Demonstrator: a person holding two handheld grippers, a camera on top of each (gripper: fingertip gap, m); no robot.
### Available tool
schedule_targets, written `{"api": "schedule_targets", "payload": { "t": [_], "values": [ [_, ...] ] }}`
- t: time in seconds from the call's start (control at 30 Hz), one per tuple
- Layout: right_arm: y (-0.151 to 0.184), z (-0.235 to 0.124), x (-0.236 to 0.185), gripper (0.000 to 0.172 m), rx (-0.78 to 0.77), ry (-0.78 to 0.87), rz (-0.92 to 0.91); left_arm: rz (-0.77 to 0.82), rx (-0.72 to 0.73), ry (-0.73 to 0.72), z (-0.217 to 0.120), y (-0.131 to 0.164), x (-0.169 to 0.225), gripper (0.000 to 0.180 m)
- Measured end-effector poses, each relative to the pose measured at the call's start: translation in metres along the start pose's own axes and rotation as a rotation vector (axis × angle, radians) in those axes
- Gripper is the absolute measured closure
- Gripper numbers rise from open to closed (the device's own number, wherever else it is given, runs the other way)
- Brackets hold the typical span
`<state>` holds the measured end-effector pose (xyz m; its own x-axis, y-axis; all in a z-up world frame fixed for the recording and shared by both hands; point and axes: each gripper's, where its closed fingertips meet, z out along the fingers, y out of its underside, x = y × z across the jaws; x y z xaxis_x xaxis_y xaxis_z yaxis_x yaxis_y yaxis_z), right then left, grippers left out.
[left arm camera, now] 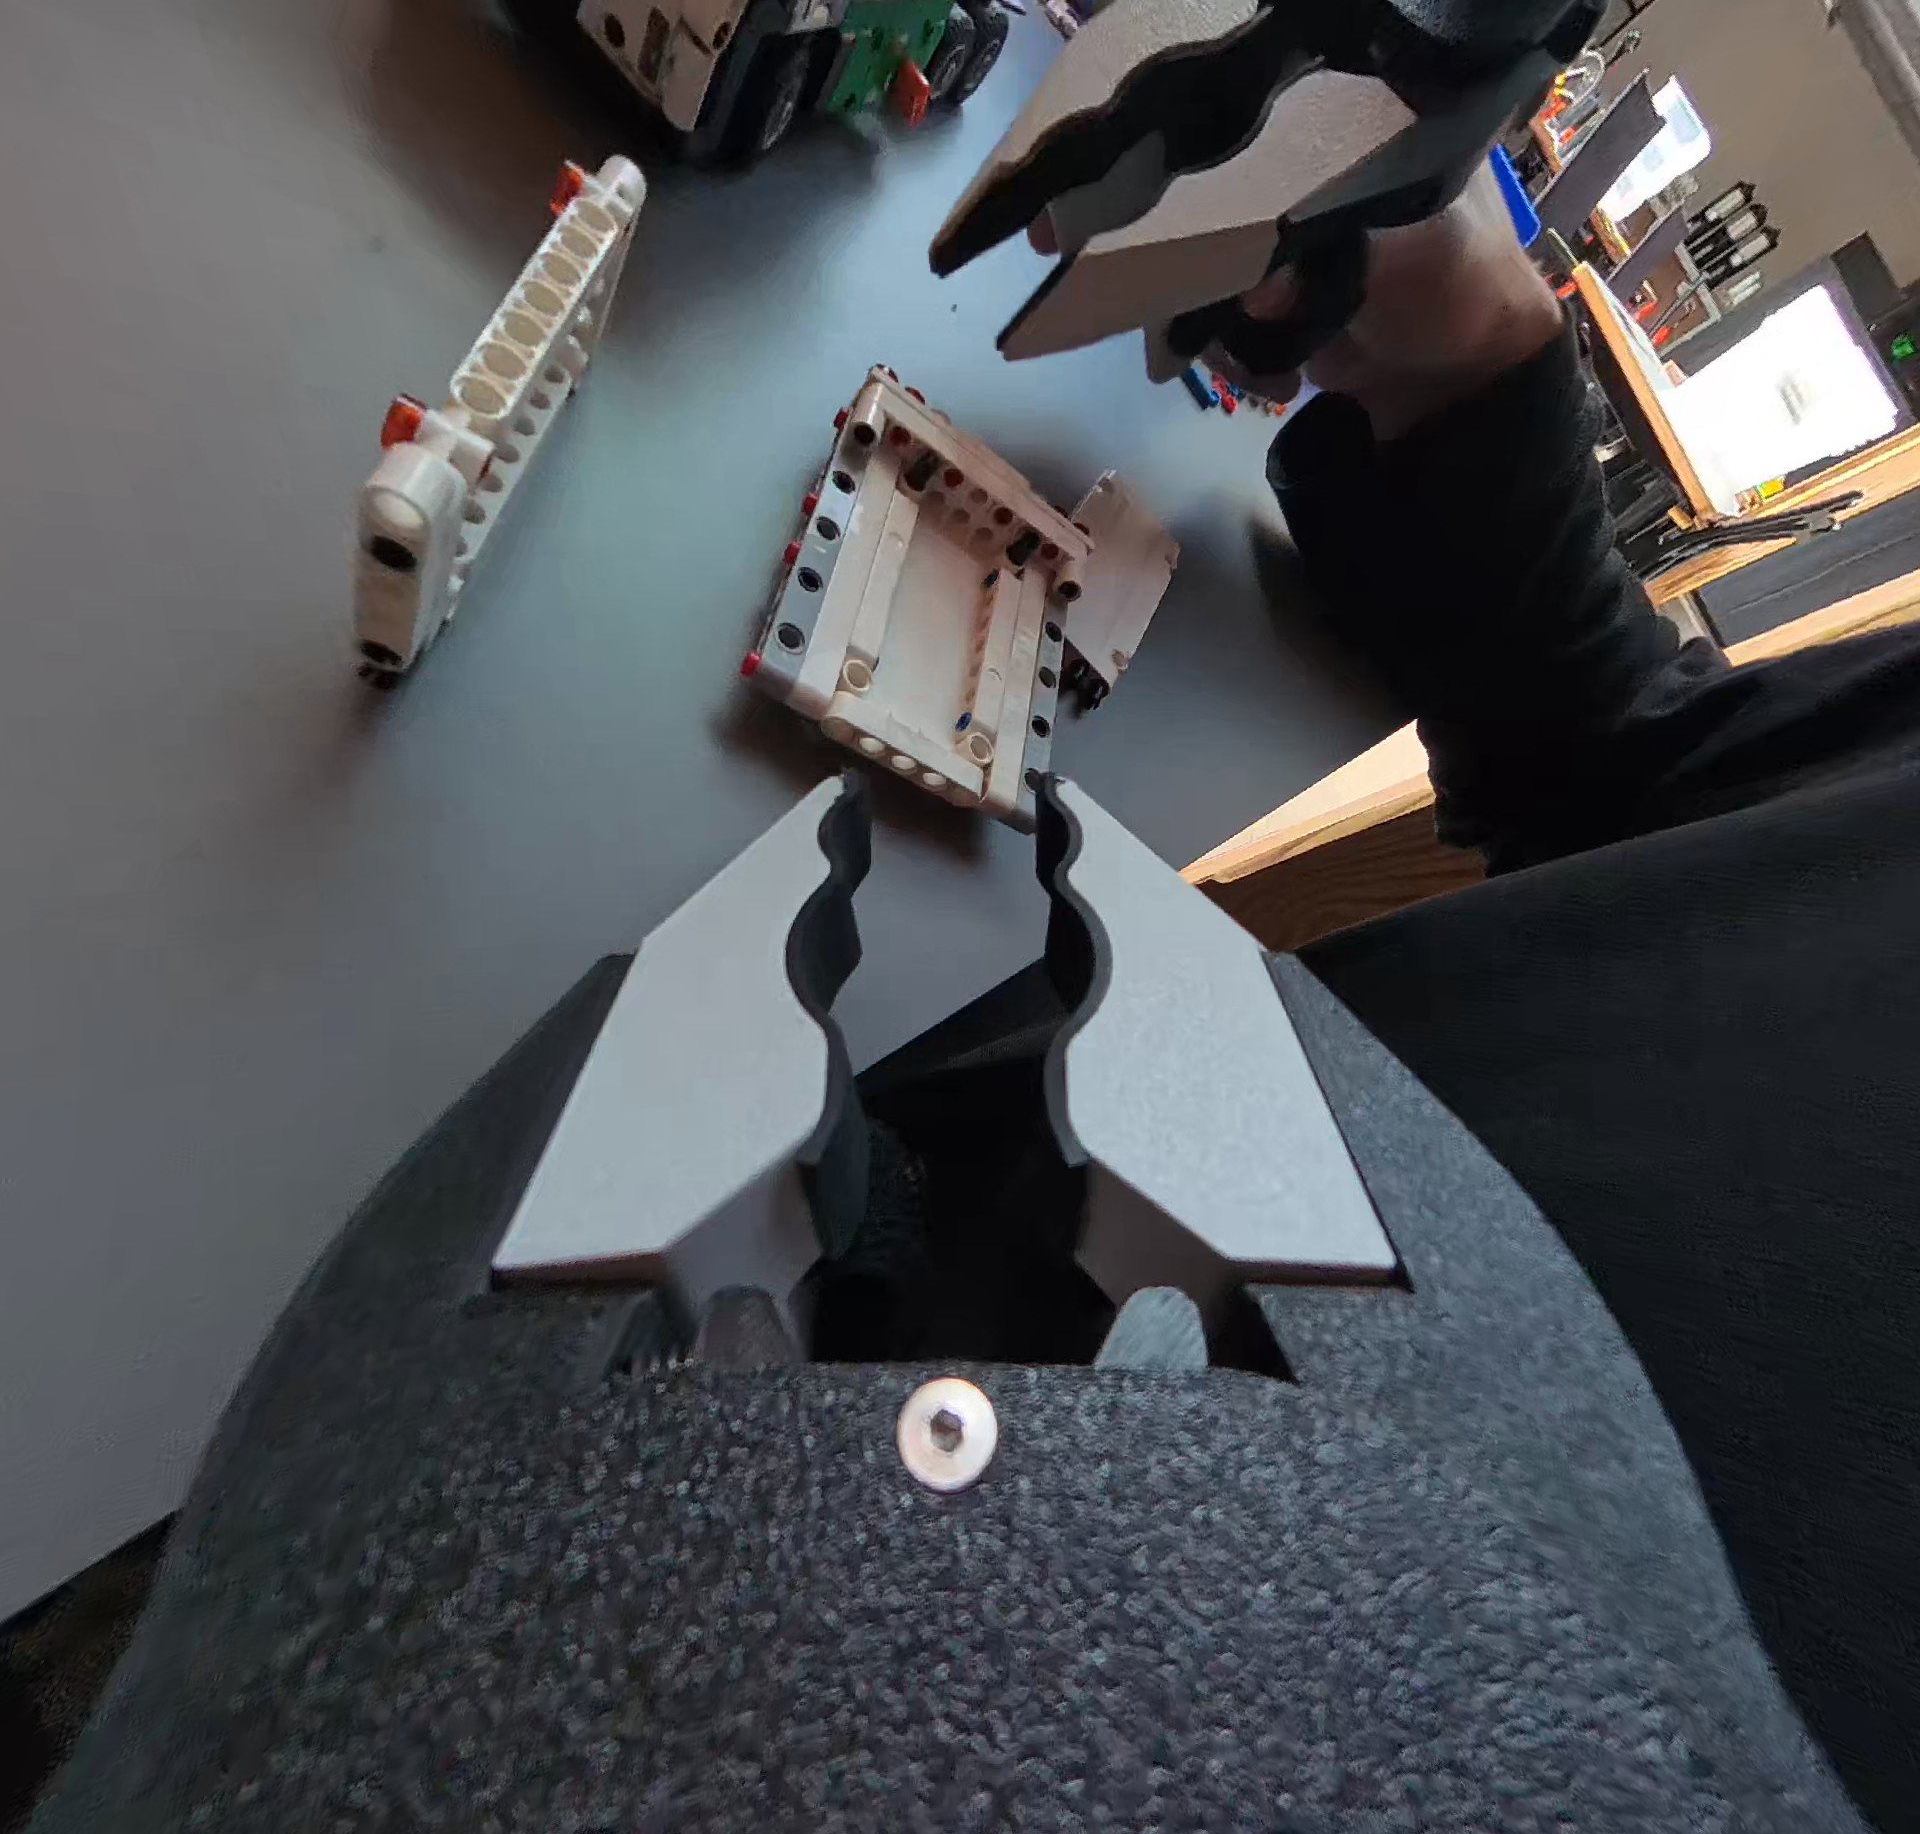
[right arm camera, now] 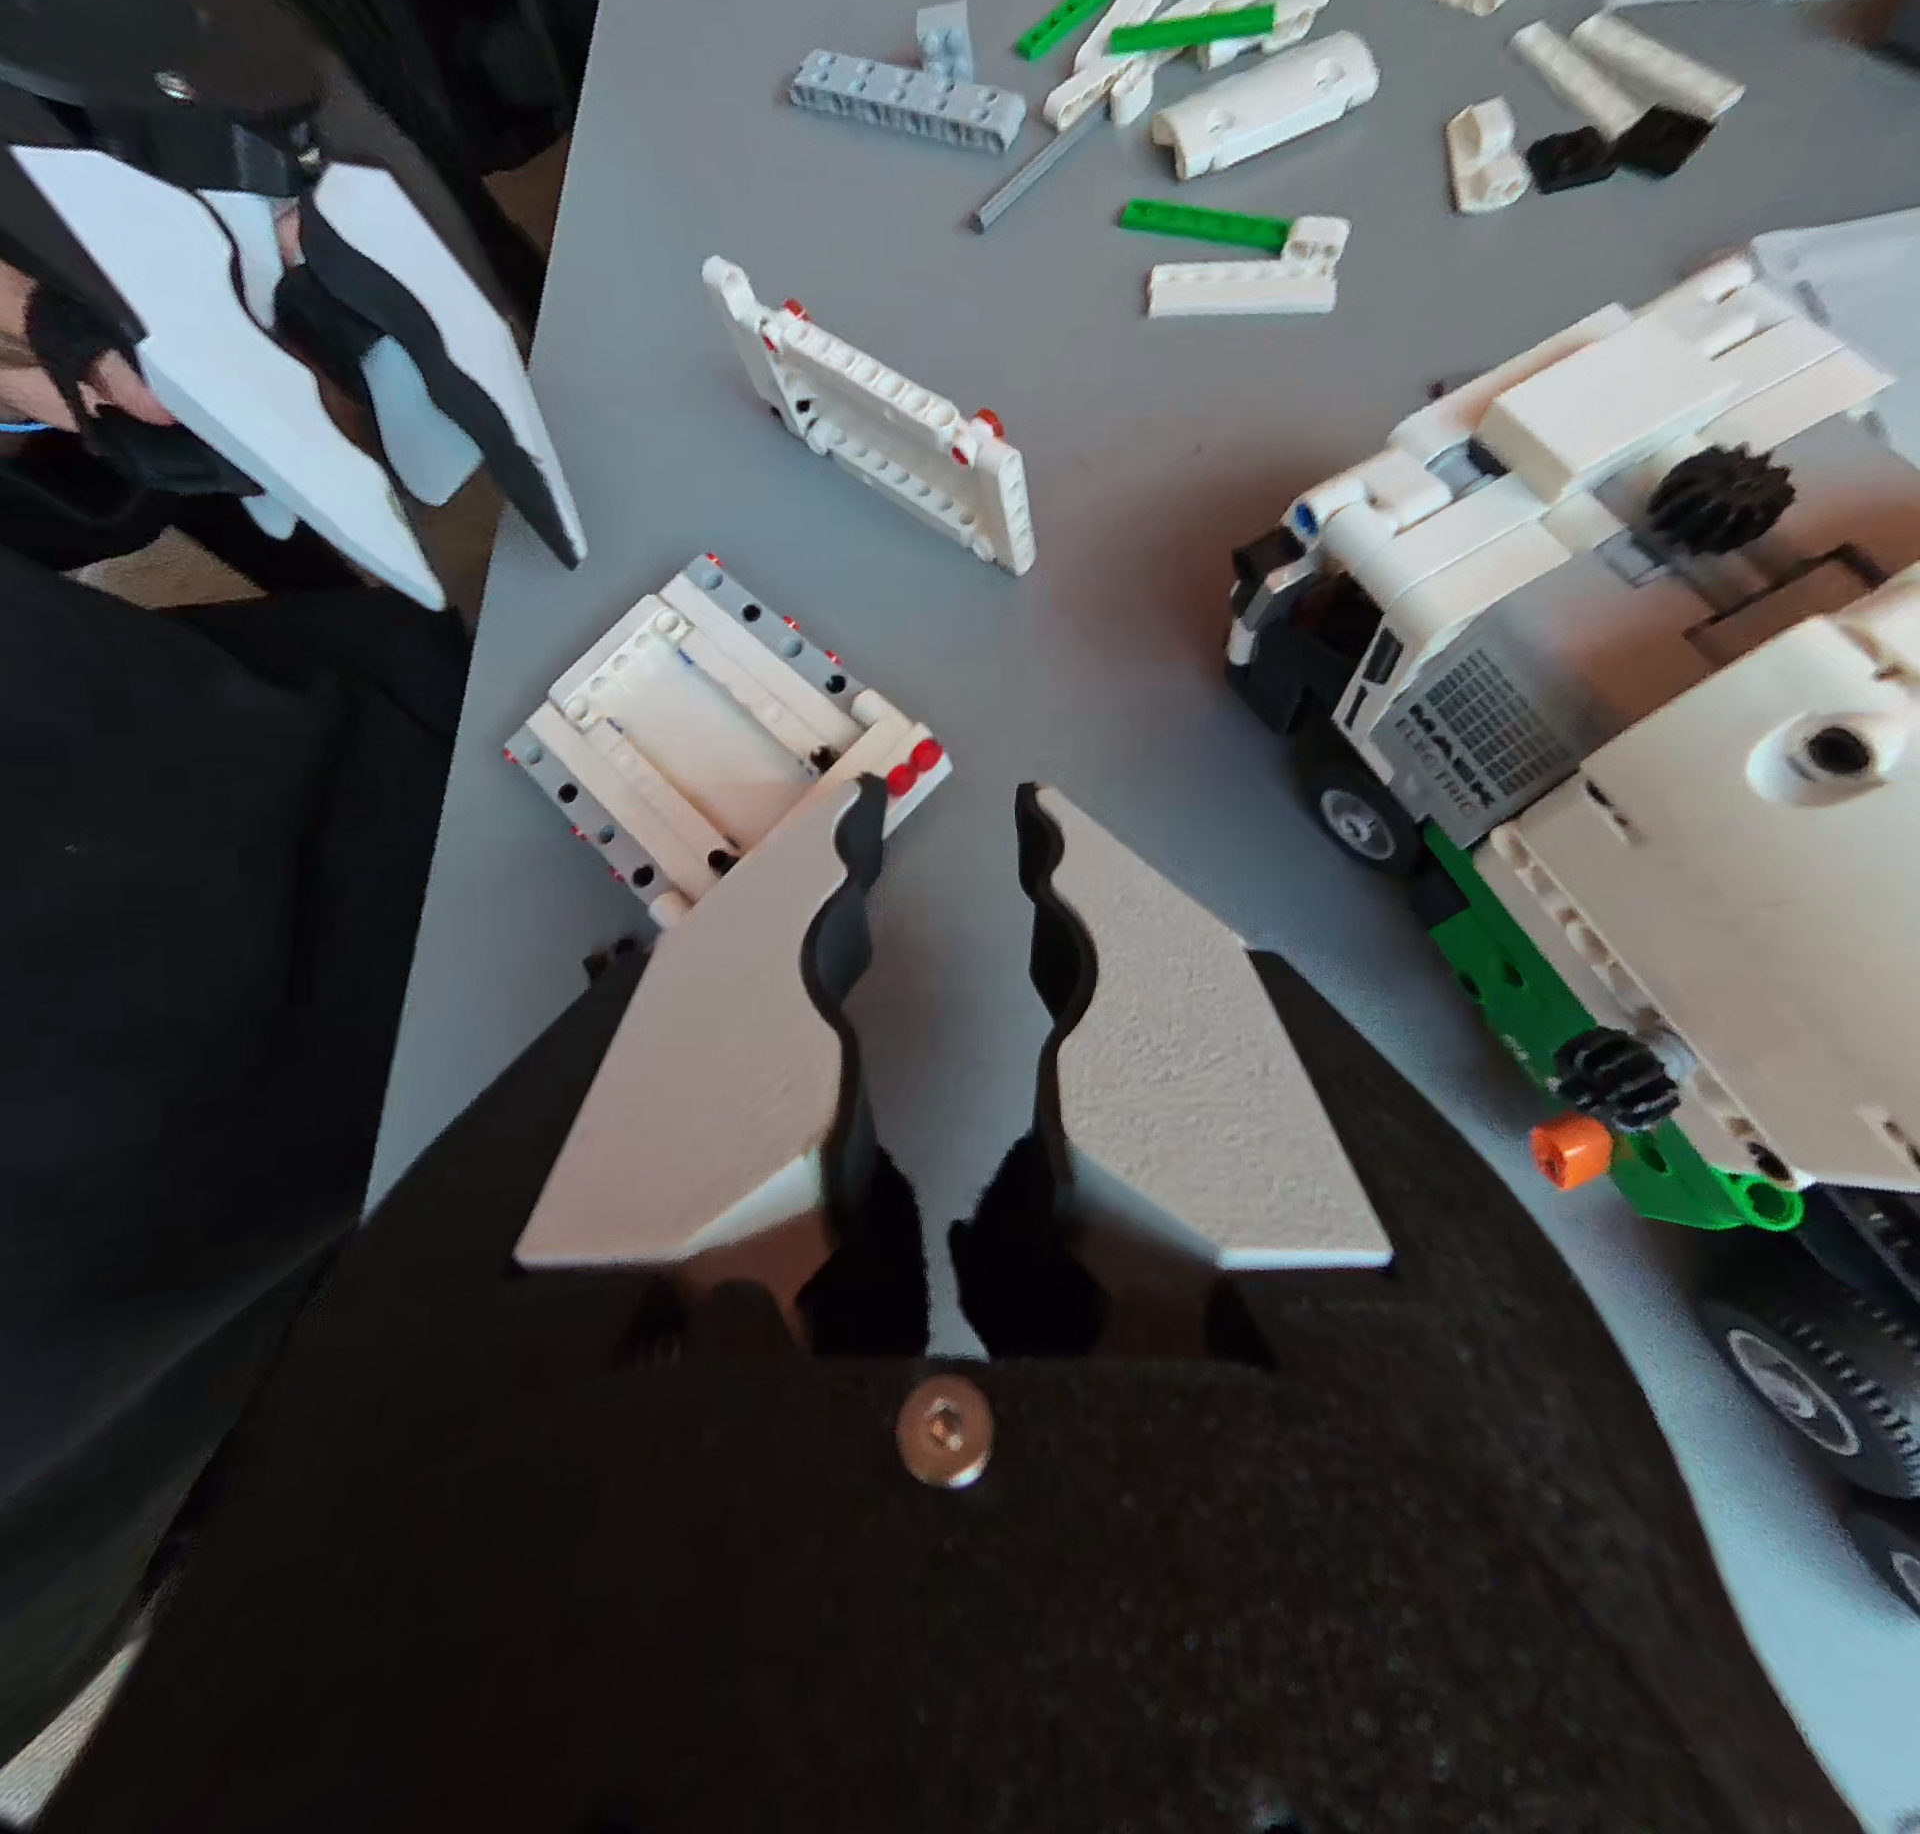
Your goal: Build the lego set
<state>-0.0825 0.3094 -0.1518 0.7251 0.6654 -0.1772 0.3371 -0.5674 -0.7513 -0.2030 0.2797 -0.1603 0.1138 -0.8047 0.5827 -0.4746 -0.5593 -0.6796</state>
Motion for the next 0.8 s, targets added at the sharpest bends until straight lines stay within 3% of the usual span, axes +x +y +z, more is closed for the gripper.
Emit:
{"api": "schedule_targets", "payload": {
  "t": [0.2, 0.43, 0.63, 0.8],
  "values": [
    [0.025, 0.002, -0.023, 0.139, -0.119, -0.213, 0.091, -0.039, -0.033, -0.023, 0.009, 0.002, -0.007, 0.15],
    [0.026, 0.017, -0.037, 0.139, -0.118, -0.318, 0.186, -0.097, -0.042, 0.028, 0.022, 0.002, -0.007, 0.152],
    [0.02, 0.02, -0.025, 0.144, -0.084, -0.269, 0.253, -0.028, 0.038, -0.034, 0.023, -0.015, -0.012, 0.163],
    [-0.002, 0.016, -0.021, 0.152, 0.062, -0.22, 0.181, 0.165, 0.158, -0.081, 0.022, -0.039, -0.002, 0.172]
  ]
}}
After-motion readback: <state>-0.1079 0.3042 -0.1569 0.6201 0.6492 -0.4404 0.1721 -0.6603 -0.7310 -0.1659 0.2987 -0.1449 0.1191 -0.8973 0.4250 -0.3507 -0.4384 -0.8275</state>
